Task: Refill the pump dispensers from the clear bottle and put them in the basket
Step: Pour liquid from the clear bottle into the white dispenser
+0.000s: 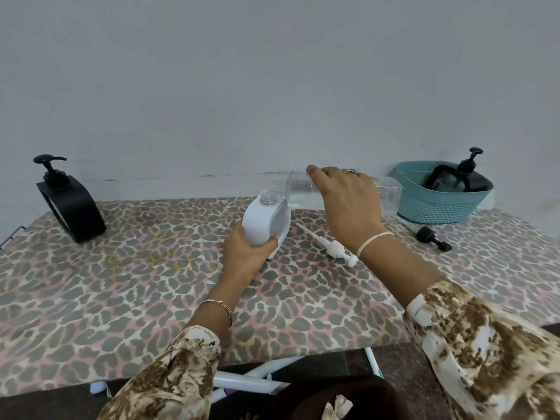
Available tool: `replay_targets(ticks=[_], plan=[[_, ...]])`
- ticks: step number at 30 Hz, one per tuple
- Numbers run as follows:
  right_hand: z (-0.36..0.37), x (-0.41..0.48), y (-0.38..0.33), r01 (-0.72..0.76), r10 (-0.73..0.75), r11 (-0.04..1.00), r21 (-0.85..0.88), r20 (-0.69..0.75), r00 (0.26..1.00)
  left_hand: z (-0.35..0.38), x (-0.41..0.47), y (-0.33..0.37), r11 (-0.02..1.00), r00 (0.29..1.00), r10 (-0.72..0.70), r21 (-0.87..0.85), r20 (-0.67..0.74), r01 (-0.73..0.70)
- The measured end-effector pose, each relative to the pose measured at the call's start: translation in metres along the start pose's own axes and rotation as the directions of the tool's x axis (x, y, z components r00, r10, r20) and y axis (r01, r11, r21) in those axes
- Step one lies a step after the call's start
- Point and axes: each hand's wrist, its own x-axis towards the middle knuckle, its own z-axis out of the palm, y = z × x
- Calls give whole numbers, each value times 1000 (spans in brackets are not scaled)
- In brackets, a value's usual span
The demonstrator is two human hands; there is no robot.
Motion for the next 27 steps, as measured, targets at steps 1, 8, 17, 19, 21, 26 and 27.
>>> replay_targets(ticks=[1, 8, 17, 19, 21, 26, 27], plan=[[0, 0, 0, 0, 0, 1000, 0, -1, 1000, 0, 0, 0, 1000, 1000, 0, -2, -1, 0], [-2, 0, 0, 6, -6, 1000, -1, 5, 1000, 0, 3, -2, 1000, 1000, 0, -23, 10, 0], [-3, -1, 0, 9, -9, 1000, -1, 16, 1000, -2, 4, -3, 994, 999, 3, -106, 52, 3], [-4, -2, 1, 12, -12, 1000, -3, 13, 1000, -3, 4, -3, 994, 998, 4, -107, 57, 2], [-3, -2, 1, 16, -16, 1000, -5, 11, 1000, -3, 5, -4, 994, 998, 4, -111, 56, 2], [-3, -2, 0, 20, -20, 1000, -3, 13, 1000, -3, 6, -5, 993, 998, -2, -117, 57, 9], [-4, -2, 0, 19, -19, 1000, -3, 12, 1000, -3, 7, -6, 993, 998, -2, -118, 58, 9]])
